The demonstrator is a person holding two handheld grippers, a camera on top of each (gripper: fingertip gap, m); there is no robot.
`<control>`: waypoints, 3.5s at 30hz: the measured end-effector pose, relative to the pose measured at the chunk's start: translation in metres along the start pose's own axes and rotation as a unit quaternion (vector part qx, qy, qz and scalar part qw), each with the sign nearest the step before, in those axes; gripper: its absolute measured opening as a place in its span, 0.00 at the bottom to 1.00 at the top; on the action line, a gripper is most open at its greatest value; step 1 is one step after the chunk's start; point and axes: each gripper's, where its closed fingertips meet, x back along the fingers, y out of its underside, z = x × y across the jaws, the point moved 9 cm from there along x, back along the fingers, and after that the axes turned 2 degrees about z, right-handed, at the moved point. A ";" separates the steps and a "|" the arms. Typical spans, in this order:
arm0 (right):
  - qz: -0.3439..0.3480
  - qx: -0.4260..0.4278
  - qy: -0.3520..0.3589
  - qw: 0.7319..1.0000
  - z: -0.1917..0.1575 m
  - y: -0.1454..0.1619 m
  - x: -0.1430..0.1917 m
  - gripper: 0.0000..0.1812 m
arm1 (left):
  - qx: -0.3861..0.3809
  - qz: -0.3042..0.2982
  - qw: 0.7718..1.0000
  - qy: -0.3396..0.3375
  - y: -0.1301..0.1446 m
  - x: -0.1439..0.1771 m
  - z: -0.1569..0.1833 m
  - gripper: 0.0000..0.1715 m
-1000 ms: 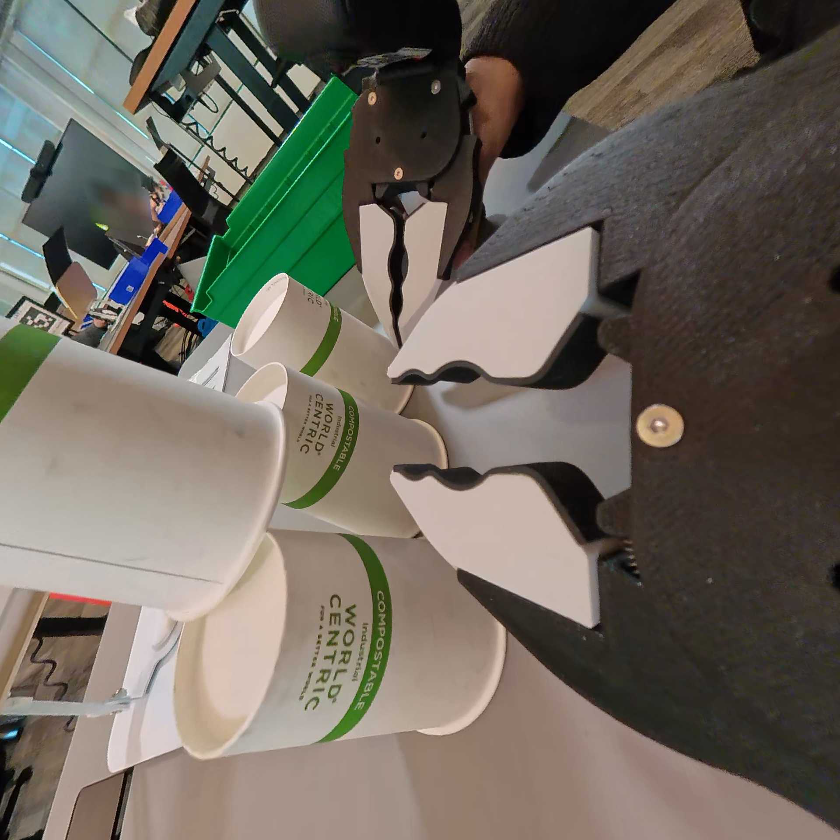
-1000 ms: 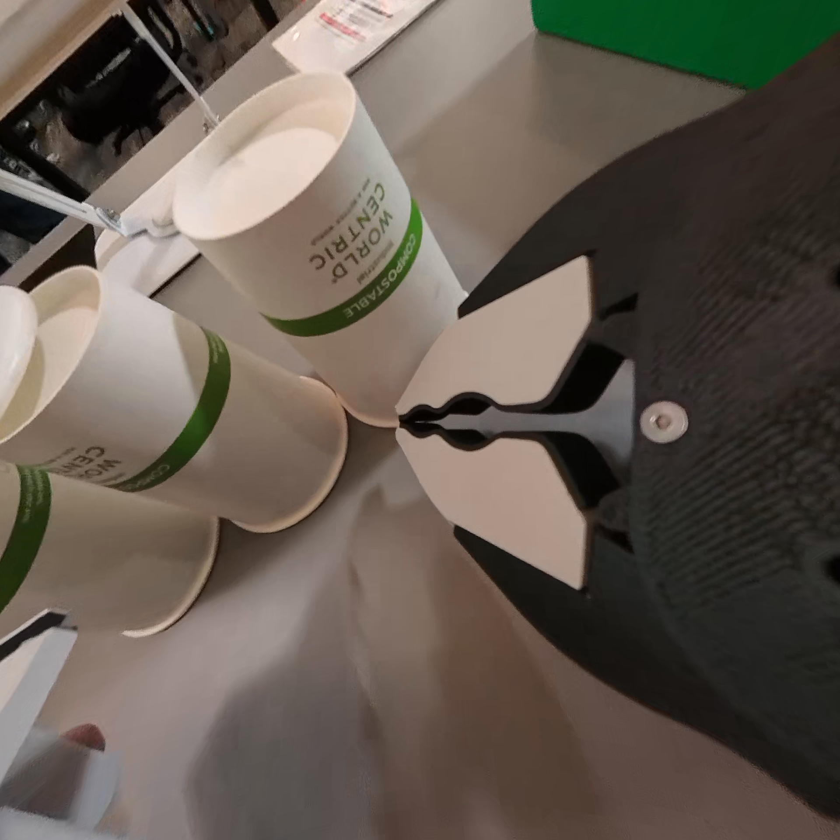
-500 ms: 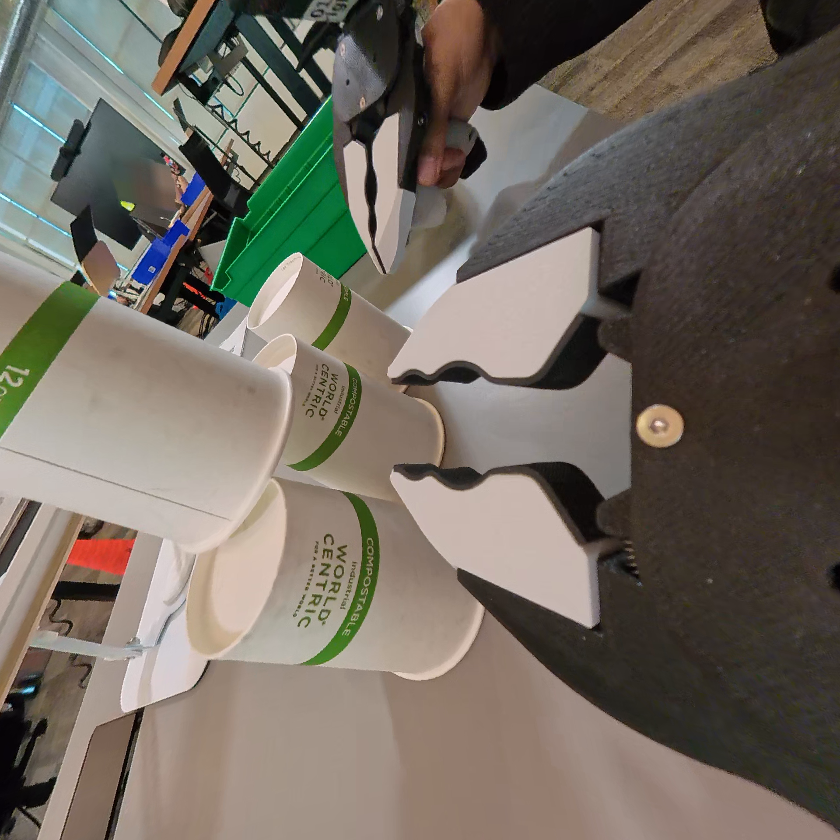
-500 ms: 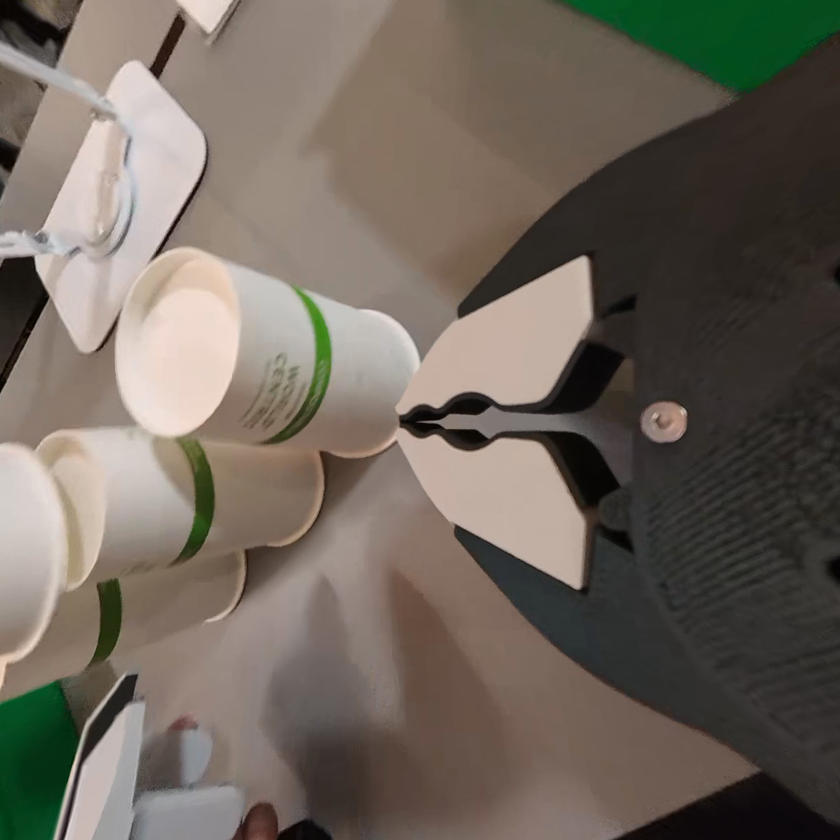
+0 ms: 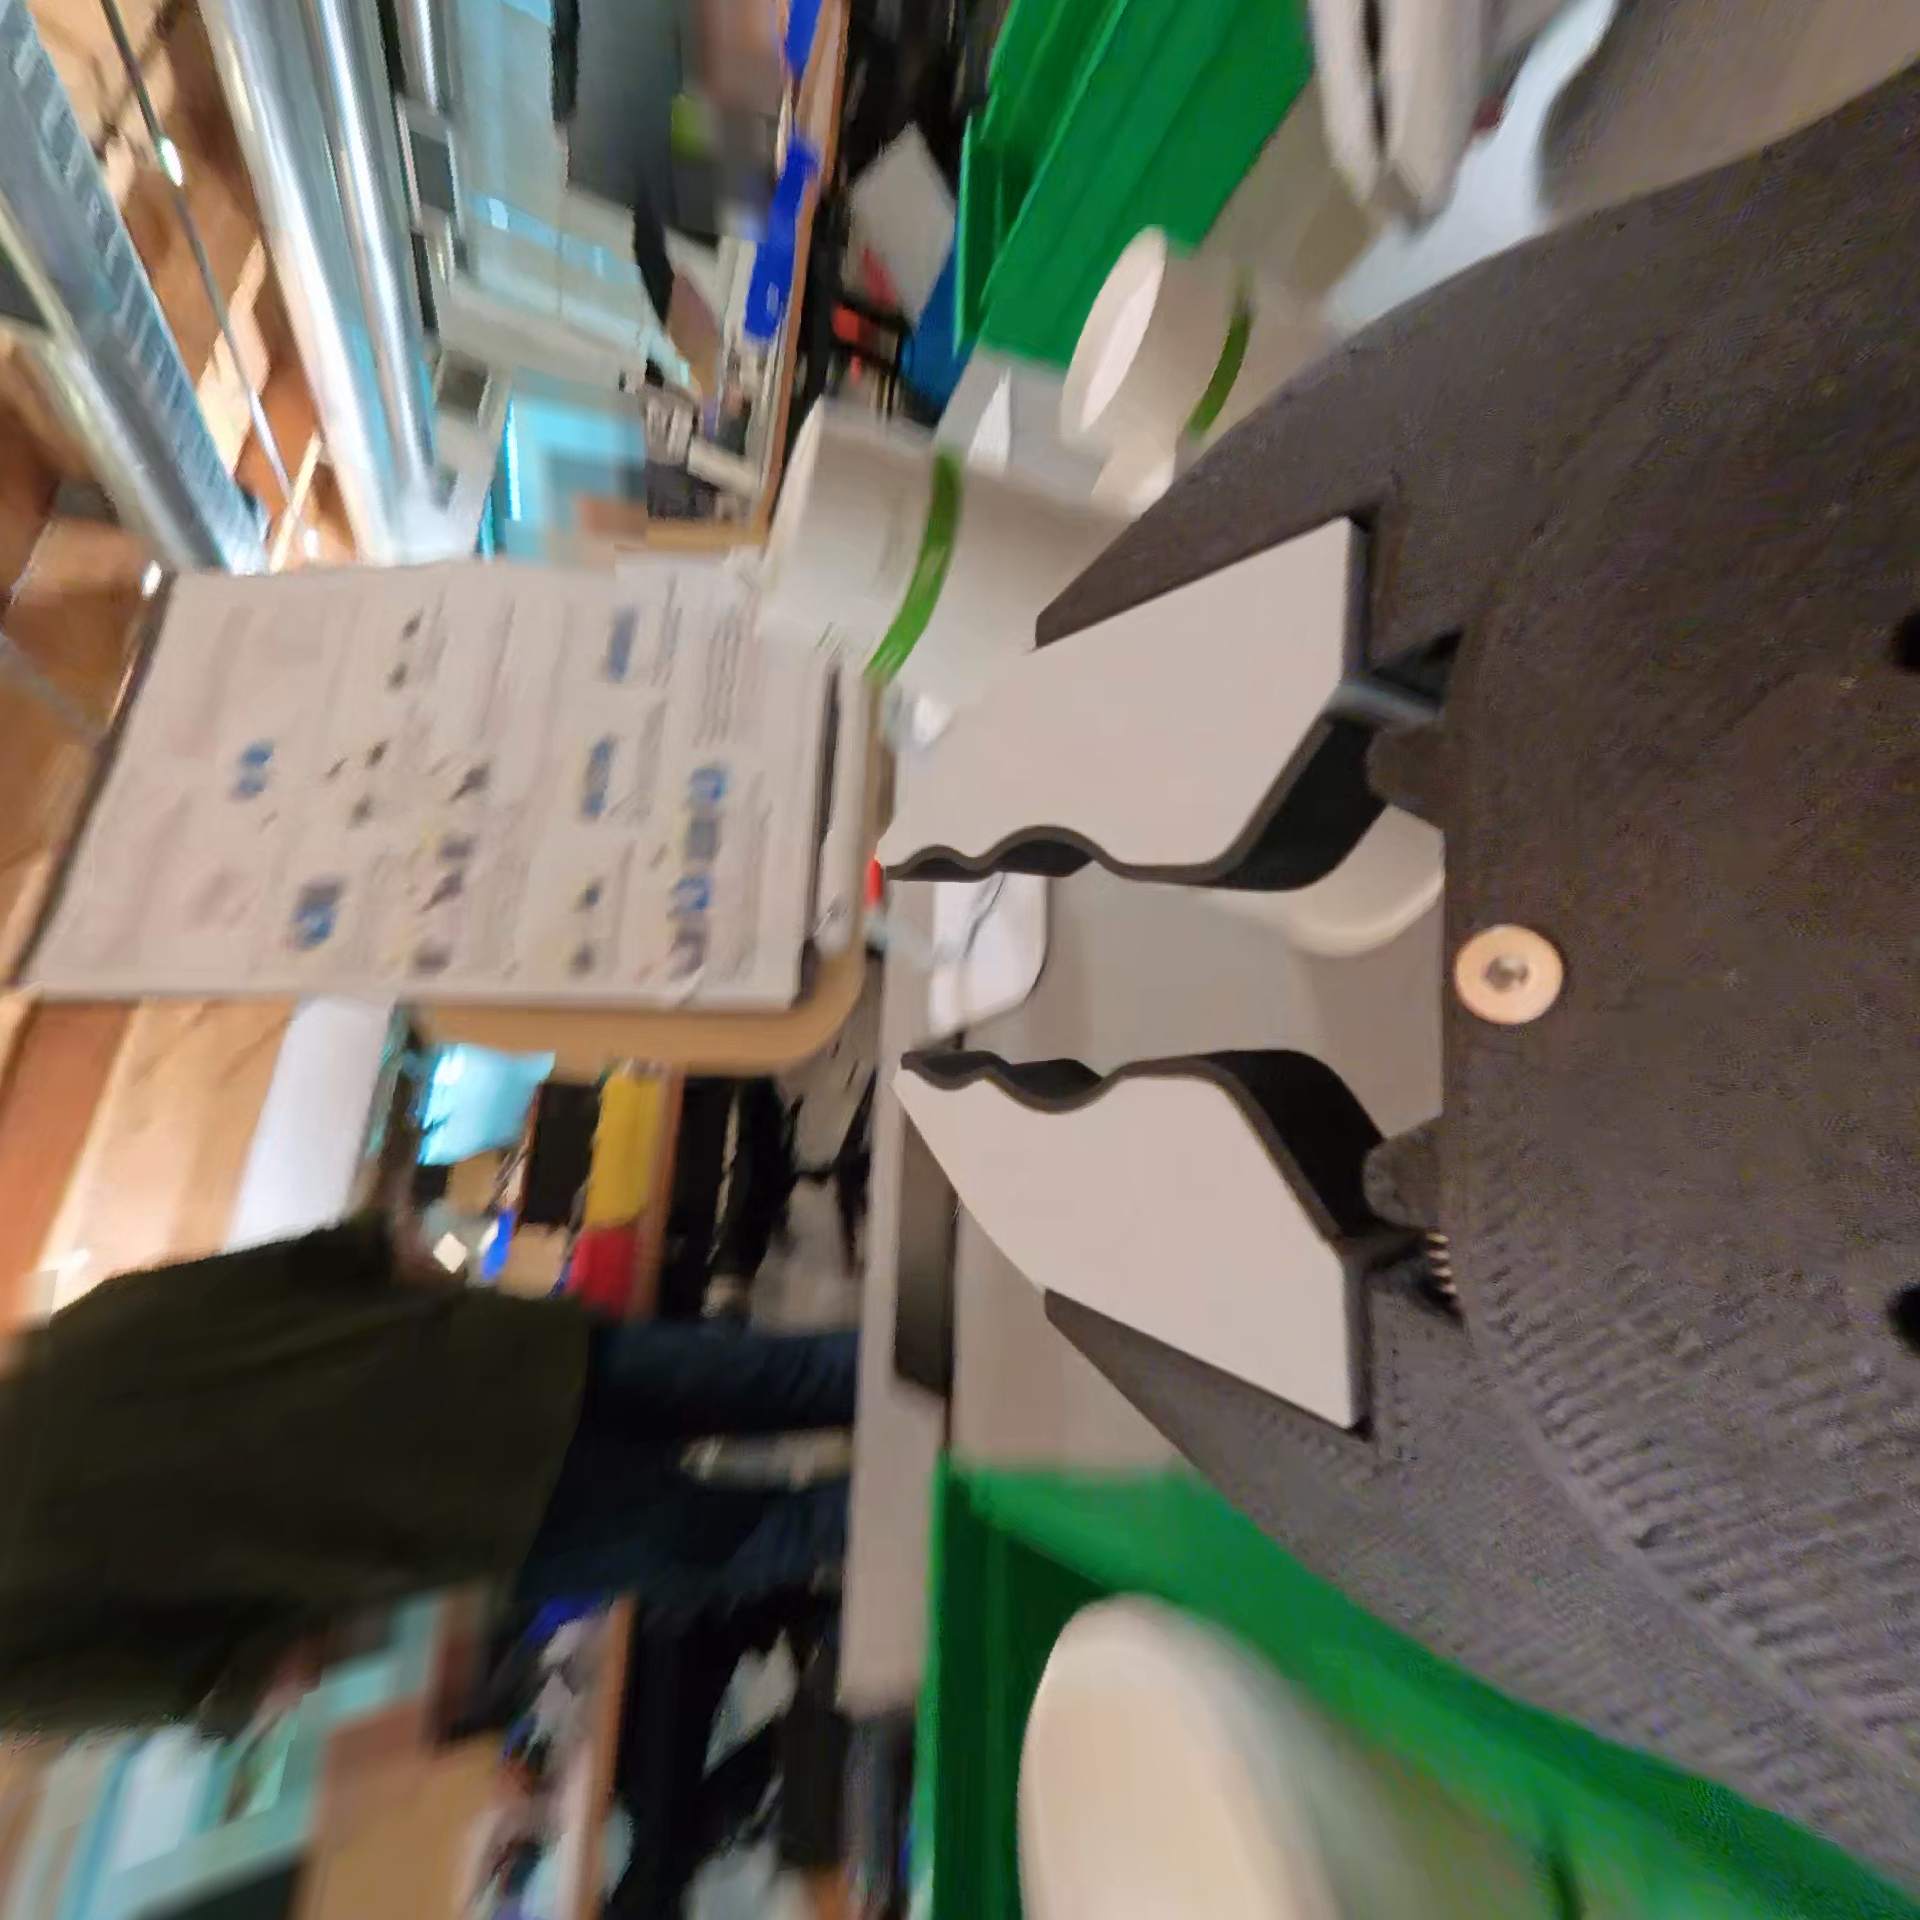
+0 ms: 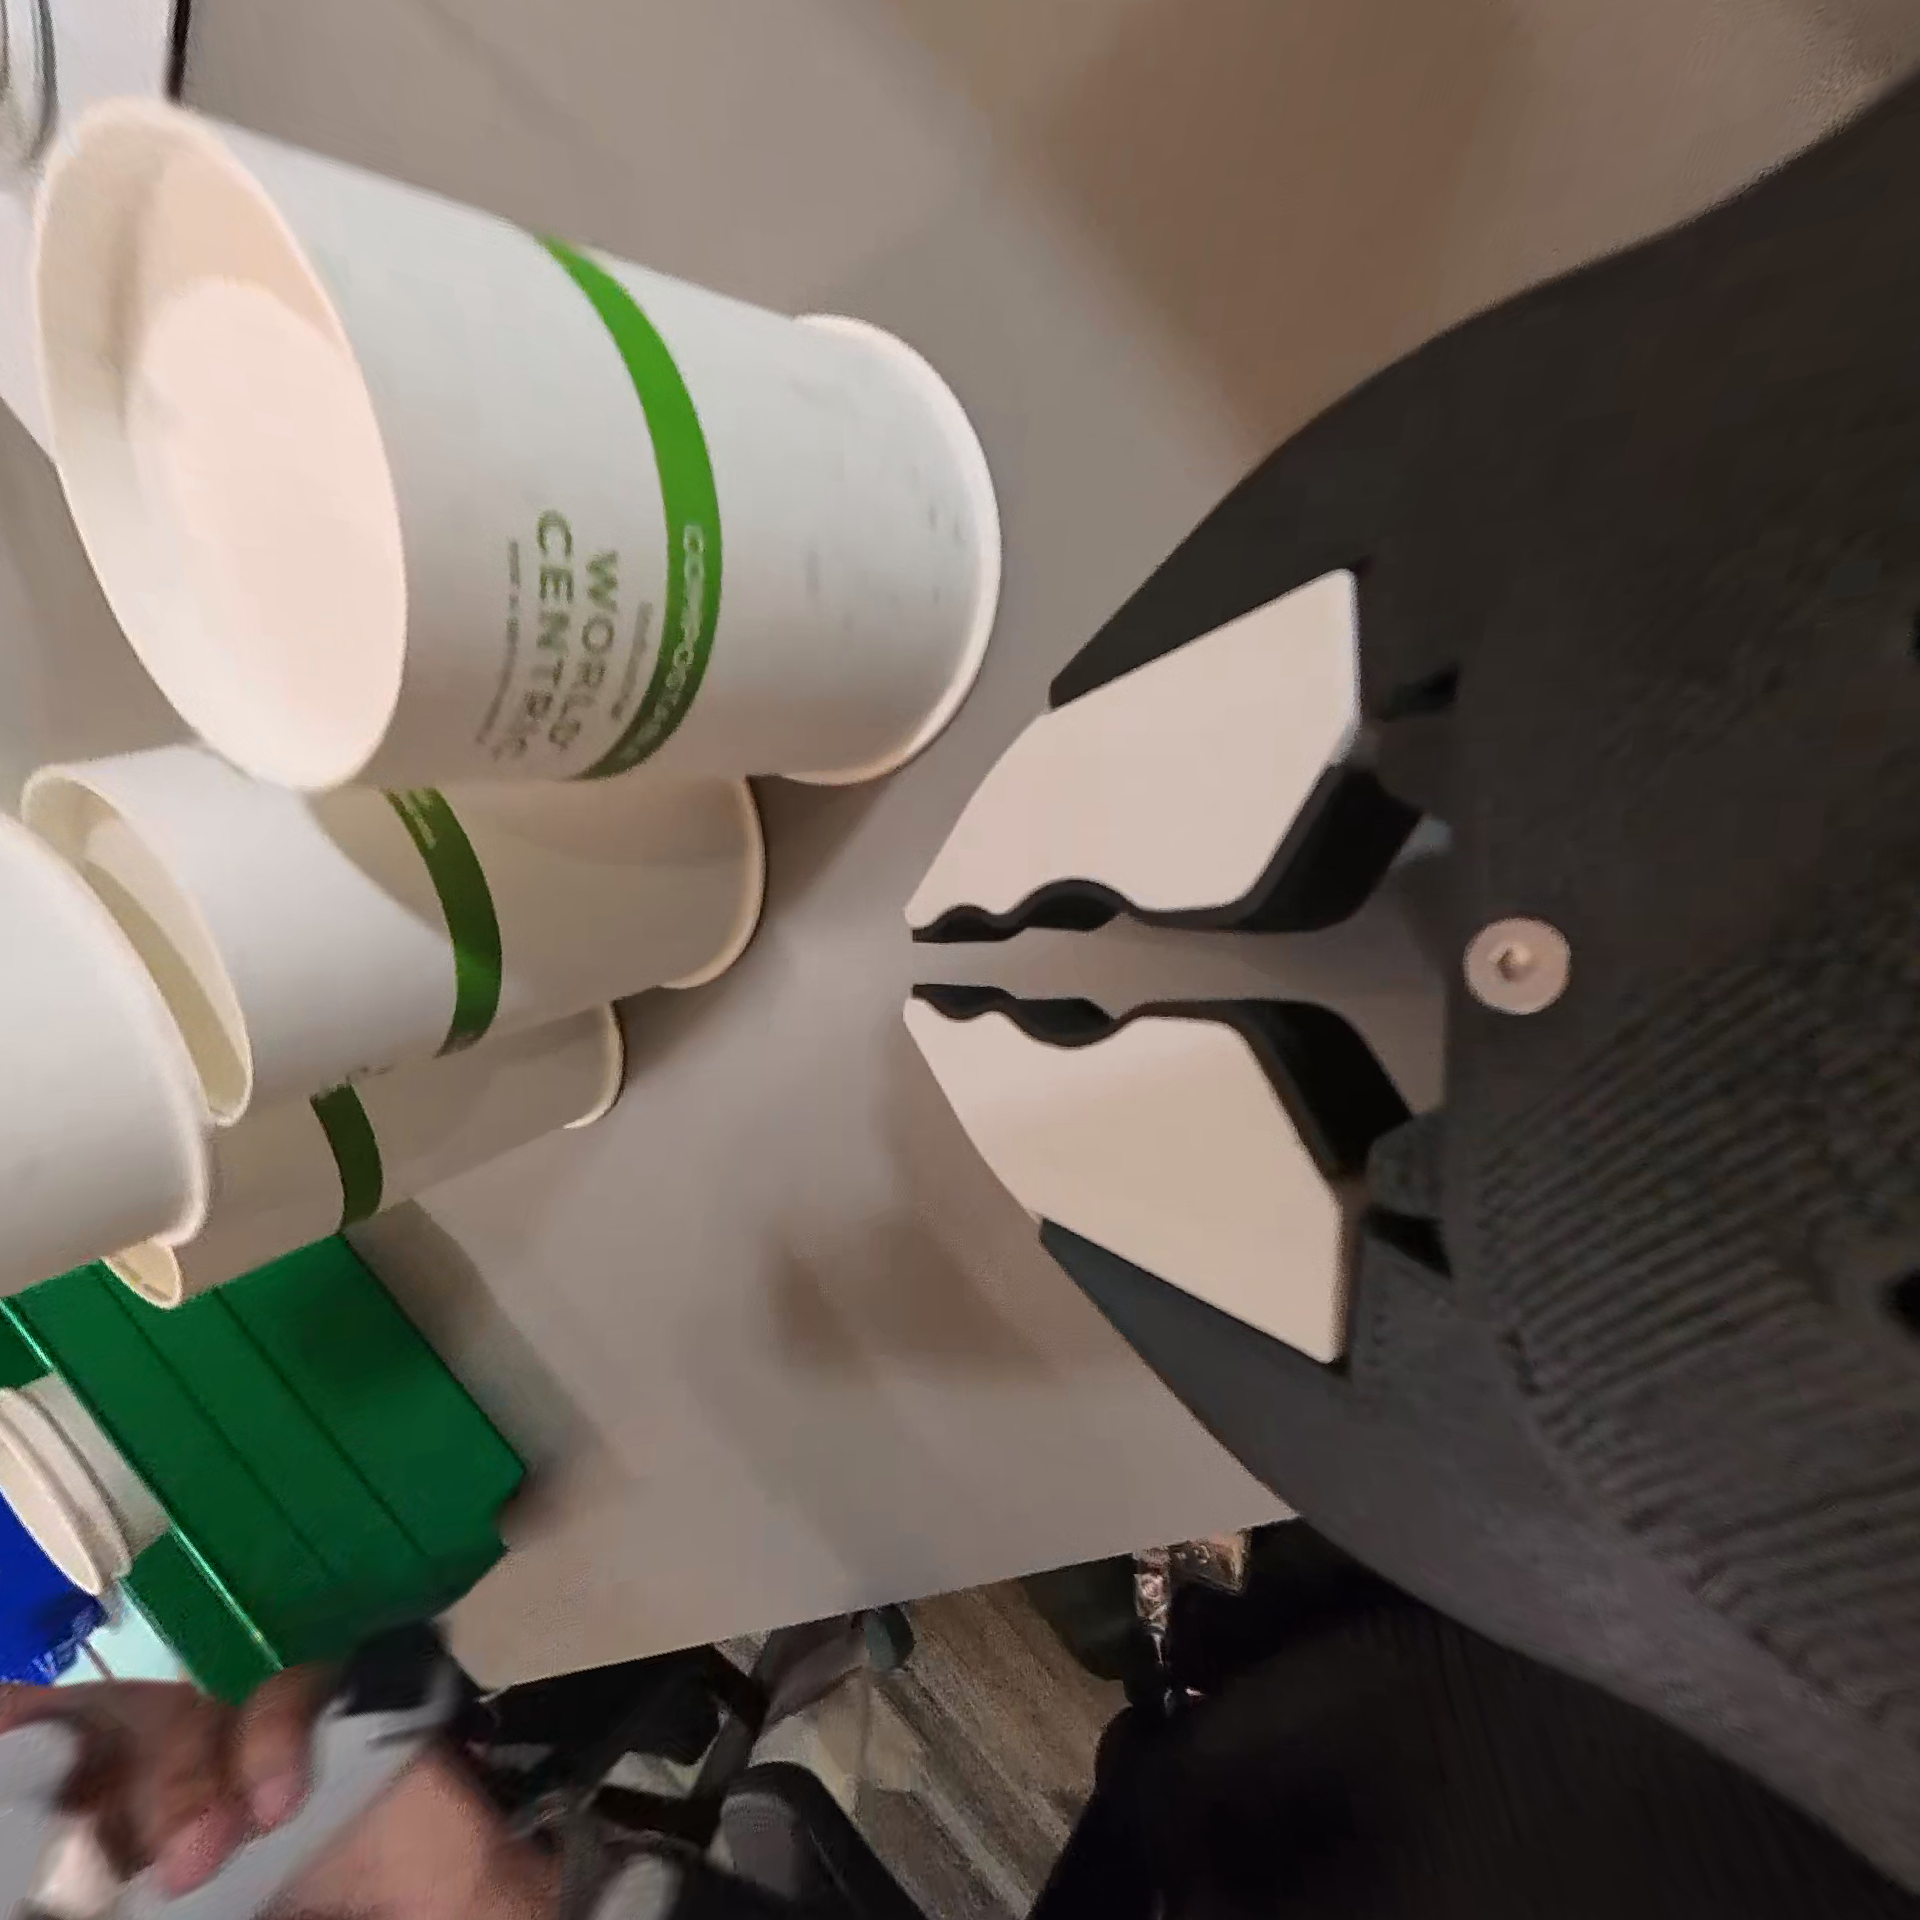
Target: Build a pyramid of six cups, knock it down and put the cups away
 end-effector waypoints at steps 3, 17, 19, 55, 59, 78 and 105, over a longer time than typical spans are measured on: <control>-0.018 0.012 -0.010 1.000 -0.006 0.002 -0.006 0.05 | -0.061 -0.050 0.996 -0.029 -0.043 0.001 -0.057 0.19; -0.020 -0.055 -0.088 0.994 -0.017 0.000 -0.027 0.05 | -0.457 -0.434 0.767 0.121 -0.025 -0.001 -0.142 0.15; -0.020 -0.052 -0.092 0.994 -0.018 0.000 -0.029 0.05 | -0.437 -0.438 0.774 0.131 -0.022 -0.006 -0.142 0.12; -0.001 -0.071 -0.102 0.992 -0.018 -0.005 -0.025 0.04 | -0.365 -0.456 0.802 0.124 -0.016 -0.010 -0.149 0.03; -0.001 -0.074 -0.103 0.992 -0.017 -0.005 -0.025 0.04 | -0.361 -0.458 0.804 0.117 -0.016 -0.011 -0.149 0.03; 0.002 -0.072 -0.103 0.992 -0.018 -0.006 -0.024 0.04 | -0.422 -0.284 0.859 -0.062 -0.081 -0.010 -0.154 0.03; 0.201 -0.340 -0.352 0.849 -0.141 -0.014 -0.037 0.39 | 0.027 0.108 0.988 0.105 -0.037 0.078 0.123 0.02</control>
